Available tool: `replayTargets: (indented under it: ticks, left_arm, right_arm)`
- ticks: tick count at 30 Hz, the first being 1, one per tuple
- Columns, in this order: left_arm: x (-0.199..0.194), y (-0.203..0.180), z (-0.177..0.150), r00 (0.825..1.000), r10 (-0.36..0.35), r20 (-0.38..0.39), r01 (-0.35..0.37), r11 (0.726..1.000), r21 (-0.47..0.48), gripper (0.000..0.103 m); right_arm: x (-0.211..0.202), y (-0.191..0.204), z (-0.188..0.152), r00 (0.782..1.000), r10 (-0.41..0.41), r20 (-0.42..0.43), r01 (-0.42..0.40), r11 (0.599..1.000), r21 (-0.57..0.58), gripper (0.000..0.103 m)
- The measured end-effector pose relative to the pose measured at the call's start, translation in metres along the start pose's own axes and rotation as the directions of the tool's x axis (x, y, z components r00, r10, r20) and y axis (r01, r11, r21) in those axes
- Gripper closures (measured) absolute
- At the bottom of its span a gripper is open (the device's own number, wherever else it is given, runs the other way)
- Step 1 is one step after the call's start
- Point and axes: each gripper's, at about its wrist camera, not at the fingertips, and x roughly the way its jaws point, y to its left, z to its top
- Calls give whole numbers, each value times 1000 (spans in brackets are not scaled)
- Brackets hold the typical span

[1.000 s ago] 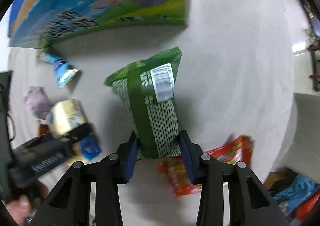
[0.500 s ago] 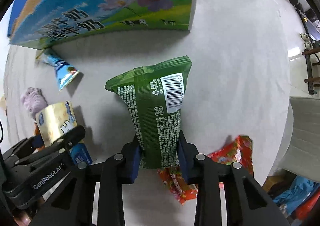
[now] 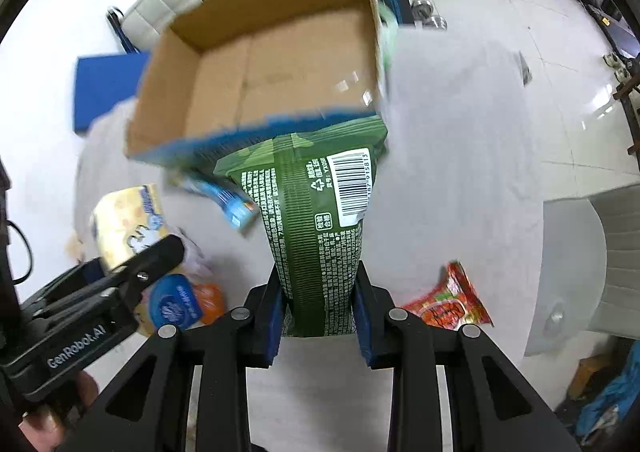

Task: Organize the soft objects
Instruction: 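Carry both items into the cardboard box and open both grippers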

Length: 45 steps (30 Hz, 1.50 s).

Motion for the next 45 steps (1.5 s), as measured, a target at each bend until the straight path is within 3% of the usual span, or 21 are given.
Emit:
replayTargets:
  ticks: [6, 8, 14, 19, 25, 29, 35, 42, 45]
  left_arm:
    - [-15, 4, 74, 998, -55, 13, 54, 997, 56, 40]
    - [-11, 8, 105, 998, -64, 9, 63, 995, 77, 40]
    - [24, 19, 184, 996, -78, -45, 82, 992, 95, 40]
    - [81, 35, 232, 989, -69, -128, 81, 993, 91, 40]
    - [131, 49, 264, 968, -120, -221, 134, 990, 51, 40]
    - [153, 53, 279, 943, -182, -278, 198, 980, 30, 40]
    - [159, 41, 288, 937, -181, -298, 217, 972, 92, 39]
    - [168, 29, 283, 936, -123, -330, 166, 981, 104, 38]
    - [164, 28, 282, 938, -132, -322, 168, 982, 87, 38]
  right_arm:
    - [-35, 27, 51, 997, -33, 71, 33, 999, 2, 71]
    - [-30, 38, 75, 995, -52, 80, 52, 999, 6, 71]
    - [17, 63, 144, 990, -121, 76, 120, 993, 18, 73]
    - [82, 72, 195, 981, -183, 58, 181, 983, 29, 74]
    - [131, 65, 232, 973, -225, 58, 222, 974, 53, 74]
    - [158, 58, 250, 972, -226, 60, 221, 973, 72, 74]
    - [181, 53, 260, 970, -232, 66, 228, 971, 64, 74]
    - [186, 45, 252, 977, -208, 47, 204, 975, 86, 73]
    - [185, 45, 250, 978, -207, 33, 203, 975, 87, 60]
